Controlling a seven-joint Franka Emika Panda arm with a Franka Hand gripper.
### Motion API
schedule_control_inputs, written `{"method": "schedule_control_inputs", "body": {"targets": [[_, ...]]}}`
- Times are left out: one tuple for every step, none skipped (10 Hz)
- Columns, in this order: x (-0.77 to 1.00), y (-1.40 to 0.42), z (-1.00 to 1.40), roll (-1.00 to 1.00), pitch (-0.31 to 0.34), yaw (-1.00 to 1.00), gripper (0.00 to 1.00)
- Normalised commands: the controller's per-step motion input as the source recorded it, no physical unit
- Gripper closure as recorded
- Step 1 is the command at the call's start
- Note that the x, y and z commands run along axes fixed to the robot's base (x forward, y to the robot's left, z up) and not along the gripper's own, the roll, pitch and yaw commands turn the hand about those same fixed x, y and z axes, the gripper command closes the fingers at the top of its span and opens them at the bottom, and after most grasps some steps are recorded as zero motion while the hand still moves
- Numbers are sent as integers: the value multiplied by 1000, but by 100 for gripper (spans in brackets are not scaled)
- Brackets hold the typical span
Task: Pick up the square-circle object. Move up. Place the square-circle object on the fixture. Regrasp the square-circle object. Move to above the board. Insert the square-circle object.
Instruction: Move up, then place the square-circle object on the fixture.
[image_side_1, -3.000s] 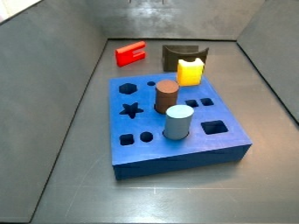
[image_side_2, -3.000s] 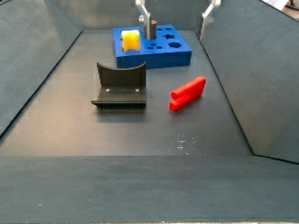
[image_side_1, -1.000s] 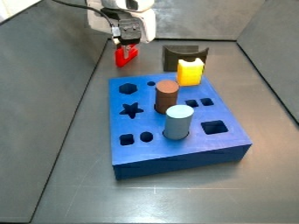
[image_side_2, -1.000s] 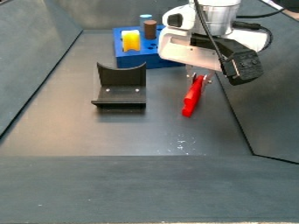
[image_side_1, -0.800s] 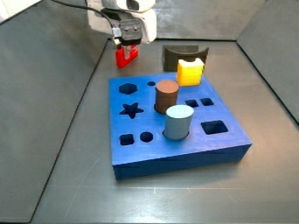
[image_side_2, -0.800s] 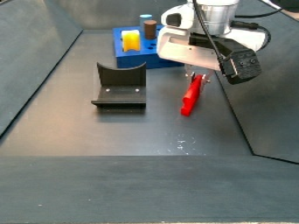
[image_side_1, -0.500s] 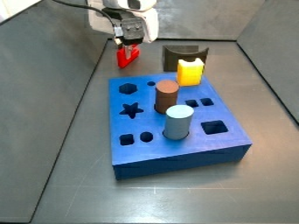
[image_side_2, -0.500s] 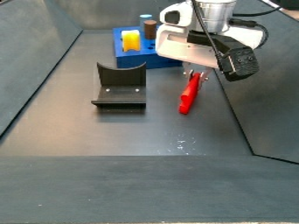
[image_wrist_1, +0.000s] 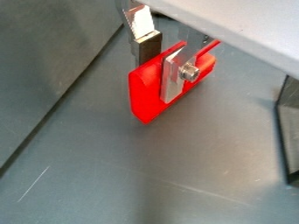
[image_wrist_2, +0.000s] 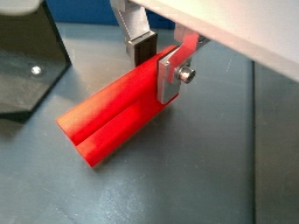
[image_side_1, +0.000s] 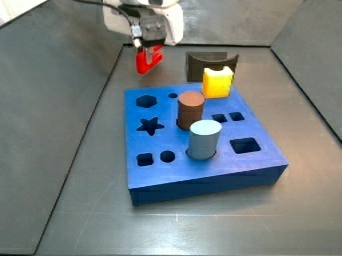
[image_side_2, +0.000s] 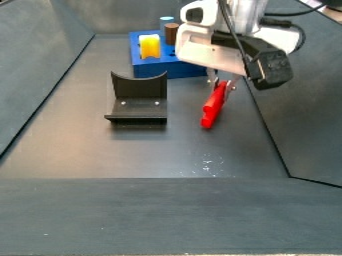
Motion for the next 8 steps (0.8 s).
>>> {"method": "schedule_control_inputs", "body": {"targets": [[-9,9,719,3,26,-6,100],[-12,10,641,6,32,-8,100],[-15,9,410,17,38,-14,100],[-16,9,309,21,41,-16,100],[0,0,1000,0,0,0,100],[7,0,1000,6,-7,-1,100],[-8,1,1000,9,16,-3,100],[-15,5,1000,15,27,-5,100]]}}
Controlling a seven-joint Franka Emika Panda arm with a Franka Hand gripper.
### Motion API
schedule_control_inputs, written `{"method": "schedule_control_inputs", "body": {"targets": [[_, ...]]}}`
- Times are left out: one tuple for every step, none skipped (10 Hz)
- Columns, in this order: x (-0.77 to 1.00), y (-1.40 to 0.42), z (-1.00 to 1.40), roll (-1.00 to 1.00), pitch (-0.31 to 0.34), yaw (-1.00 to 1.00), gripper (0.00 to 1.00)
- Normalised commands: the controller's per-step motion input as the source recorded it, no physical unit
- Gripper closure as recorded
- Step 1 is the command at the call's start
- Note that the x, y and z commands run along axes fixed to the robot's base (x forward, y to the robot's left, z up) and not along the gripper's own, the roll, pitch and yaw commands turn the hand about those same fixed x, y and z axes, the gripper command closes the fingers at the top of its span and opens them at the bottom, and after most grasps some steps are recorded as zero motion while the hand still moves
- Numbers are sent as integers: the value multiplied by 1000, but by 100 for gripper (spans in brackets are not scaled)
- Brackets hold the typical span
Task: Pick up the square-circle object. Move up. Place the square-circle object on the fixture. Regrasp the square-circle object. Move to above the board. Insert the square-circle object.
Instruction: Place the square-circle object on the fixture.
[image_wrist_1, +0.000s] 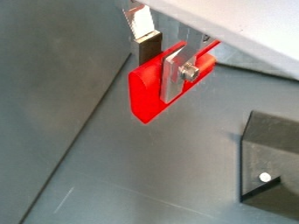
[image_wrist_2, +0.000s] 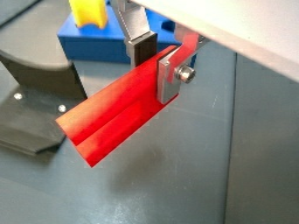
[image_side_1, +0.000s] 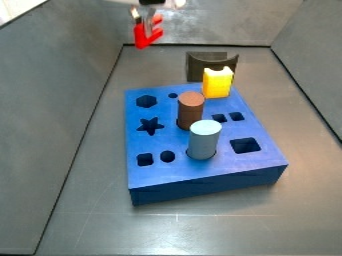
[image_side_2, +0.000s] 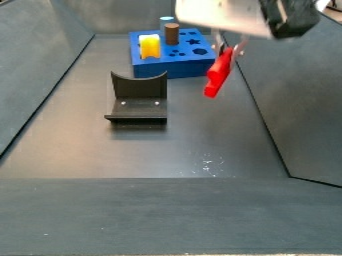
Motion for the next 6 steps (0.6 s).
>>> {"method": "schedule_control_inputs", "body": {"targets": [[-15,8,1000,20,30,-7,100],[-15,14,860,32,43,-12,100],[-12,16,752,37,48,-14,100],[-4,17,535,44,63,-14,100],[4,18,320,50,75,-14,100],[1000,-138,201,-148,69,1000,100]]}}
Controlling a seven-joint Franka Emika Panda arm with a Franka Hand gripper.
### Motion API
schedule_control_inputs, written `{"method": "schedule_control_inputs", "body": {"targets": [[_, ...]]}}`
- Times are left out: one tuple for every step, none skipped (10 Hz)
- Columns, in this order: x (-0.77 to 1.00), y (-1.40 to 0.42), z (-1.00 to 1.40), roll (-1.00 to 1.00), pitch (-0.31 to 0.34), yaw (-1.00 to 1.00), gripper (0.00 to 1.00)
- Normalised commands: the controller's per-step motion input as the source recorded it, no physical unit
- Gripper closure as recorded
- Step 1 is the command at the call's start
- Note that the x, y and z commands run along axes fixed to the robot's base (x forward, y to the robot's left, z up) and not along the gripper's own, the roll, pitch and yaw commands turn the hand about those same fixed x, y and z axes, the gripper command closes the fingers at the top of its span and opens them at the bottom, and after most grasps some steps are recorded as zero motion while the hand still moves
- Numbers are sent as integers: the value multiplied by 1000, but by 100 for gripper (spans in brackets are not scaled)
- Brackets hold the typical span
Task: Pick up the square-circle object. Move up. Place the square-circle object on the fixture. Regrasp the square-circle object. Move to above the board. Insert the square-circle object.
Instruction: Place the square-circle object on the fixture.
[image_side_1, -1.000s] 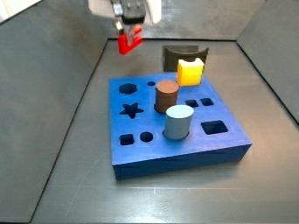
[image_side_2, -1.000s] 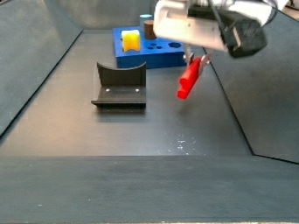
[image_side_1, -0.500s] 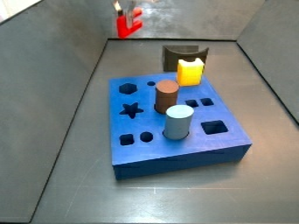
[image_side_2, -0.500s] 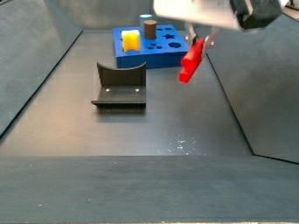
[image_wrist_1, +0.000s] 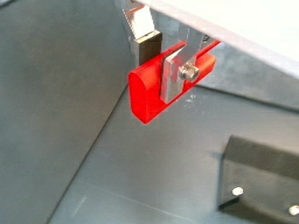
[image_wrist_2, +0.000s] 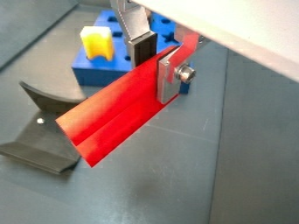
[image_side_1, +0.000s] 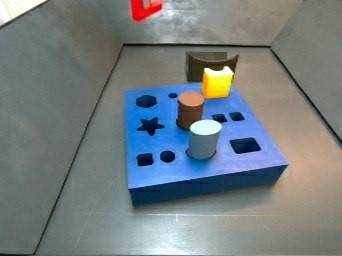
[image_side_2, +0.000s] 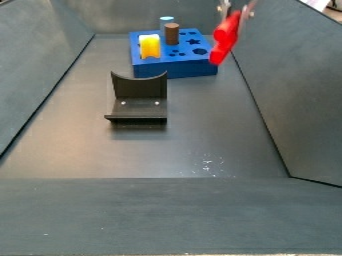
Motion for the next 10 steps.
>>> {"method": "schedule_control_inputs", "body": {"targets": [[1000,-139,155,-148,75,1000,100],[1000,-127,119,-171,107,1000,100],[1000,-104,117,-212,145,1000,100],[1000,-94,104,-246,195,1000,100],[1000,-87,95,-267,231,979,100],[1000,-72,76,-220,222,626,100],[1000,-58,62,-159,207,301,100],[1000,-48,52,-129,191,155,100],[1000,-43,47,-115,181,106,100],[1000,-36,36,-92,161,48,100]]}}
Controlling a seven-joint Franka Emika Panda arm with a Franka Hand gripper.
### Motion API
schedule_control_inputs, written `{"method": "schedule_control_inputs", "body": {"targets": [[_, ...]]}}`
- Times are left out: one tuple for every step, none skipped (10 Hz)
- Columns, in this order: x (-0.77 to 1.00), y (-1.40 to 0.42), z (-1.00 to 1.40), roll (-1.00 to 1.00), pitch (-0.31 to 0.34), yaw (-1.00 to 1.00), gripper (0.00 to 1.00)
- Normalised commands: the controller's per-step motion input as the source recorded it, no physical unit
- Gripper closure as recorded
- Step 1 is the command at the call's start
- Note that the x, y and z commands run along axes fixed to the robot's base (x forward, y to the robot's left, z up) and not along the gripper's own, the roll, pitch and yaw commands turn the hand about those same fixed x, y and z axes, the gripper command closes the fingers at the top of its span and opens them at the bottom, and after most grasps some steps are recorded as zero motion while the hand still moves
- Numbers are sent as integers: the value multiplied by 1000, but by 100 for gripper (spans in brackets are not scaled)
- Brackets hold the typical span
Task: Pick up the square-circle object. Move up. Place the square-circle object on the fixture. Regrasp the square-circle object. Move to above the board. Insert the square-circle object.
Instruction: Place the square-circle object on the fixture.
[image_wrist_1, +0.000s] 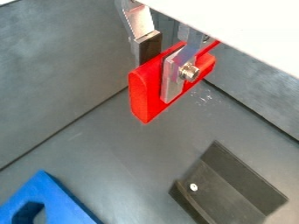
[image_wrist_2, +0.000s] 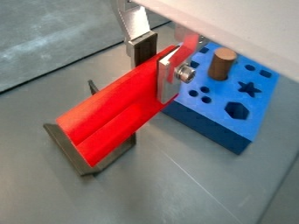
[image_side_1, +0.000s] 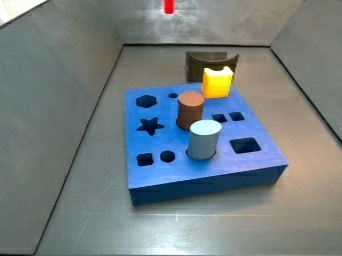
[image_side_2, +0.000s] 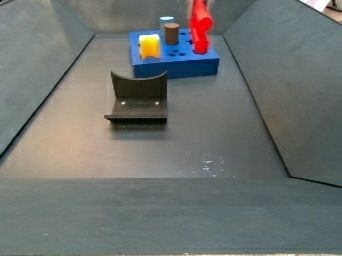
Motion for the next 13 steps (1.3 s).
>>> {"method": "schedule_control_inputs", "body": {"targets": [[1000,-31,33,-89,160,37,100],[1000,-25,28,-88,147,29,100],[1000,-22,18,-89,141,22,100],[983,-17,16,-90,138,20,100],[1000,149,-233,-1000,-61,-68,100],[1000,159,-242,-1000,-58,-71,100],[1000,155,-191,-1000,-59,-84,100],[1000,115,-139,-1000,-49,-82,100],[919,81,-70,-1000,-18,-80,100],[856,74,-46,-1000,-3,-80,100],[747,61,-39,-1000,15,-82,100],[667,55,-34,-1000,22,-87,100],[558,50,-24,-1000,38,-98,100]]}}
